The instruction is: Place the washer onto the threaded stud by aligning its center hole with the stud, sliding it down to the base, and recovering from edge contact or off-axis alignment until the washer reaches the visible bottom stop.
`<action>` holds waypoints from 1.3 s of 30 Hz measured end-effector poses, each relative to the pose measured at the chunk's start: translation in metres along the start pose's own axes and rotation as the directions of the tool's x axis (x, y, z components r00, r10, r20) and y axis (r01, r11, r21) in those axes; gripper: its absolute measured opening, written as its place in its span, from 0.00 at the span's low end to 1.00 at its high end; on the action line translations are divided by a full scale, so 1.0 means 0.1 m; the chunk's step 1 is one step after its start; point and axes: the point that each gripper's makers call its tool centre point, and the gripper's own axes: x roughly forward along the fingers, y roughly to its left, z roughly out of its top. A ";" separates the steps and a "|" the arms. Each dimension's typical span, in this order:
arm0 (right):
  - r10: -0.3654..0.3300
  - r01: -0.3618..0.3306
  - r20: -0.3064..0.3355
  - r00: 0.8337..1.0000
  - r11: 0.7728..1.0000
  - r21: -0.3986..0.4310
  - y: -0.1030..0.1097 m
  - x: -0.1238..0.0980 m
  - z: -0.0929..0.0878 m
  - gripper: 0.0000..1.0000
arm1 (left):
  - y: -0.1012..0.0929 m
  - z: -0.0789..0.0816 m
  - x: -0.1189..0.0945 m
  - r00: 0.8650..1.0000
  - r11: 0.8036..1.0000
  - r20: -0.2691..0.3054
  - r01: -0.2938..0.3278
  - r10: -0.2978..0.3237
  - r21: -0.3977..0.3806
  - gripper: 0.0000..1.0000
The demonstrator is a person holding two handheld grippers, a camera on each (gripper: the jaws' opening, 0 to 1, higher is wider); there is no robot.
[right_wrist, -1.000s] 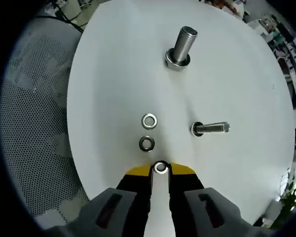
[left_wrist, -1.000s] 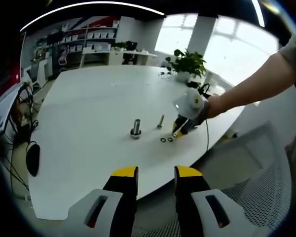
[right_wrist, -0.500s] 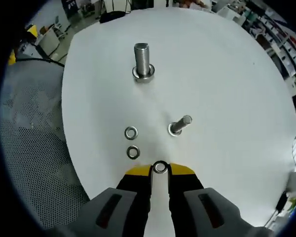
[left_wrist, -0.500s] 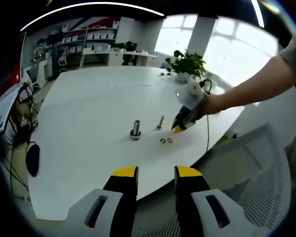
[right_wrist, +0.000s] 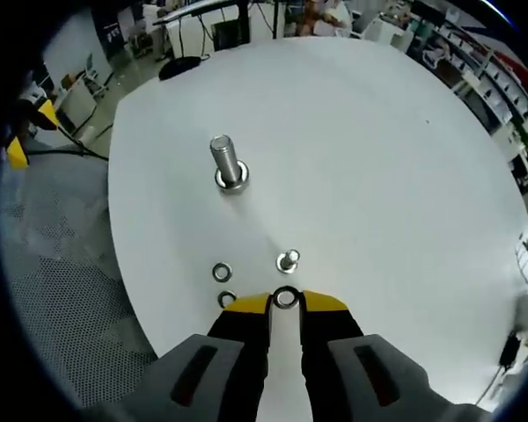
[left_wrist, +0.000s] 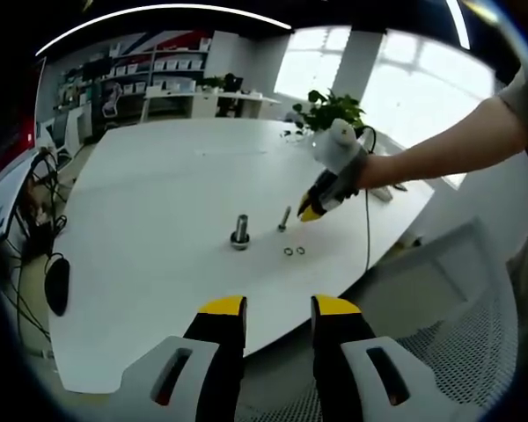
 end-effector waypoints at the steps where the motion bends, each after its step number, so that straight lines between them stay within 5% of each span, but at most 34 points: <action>1: -0.004 0.004 -0.001 1.000 1.000 -0.004 -0.01 -0.01 0.00 0.14 | 0.00 0.00 0.00 1.000 1.000 0.000 0.001 -0.001 0.000 0.27; 25: -0.006 0.009 0.033 0.999 0.995 -0.099 -0.03 -0.09 0.32 0.14 | -0.01 0.00 0.00 1.000 1.000 0.002 0.007 -0.007 0.005 0.27; 39: 0.009 -0.011 -0.014 1.000 0.992 -0.127 -0.01 0.05 0.29 0.14 | 0.00 0.00 0.00 1.000 1.000 0.008 0.005 -0.005 0.004 0.27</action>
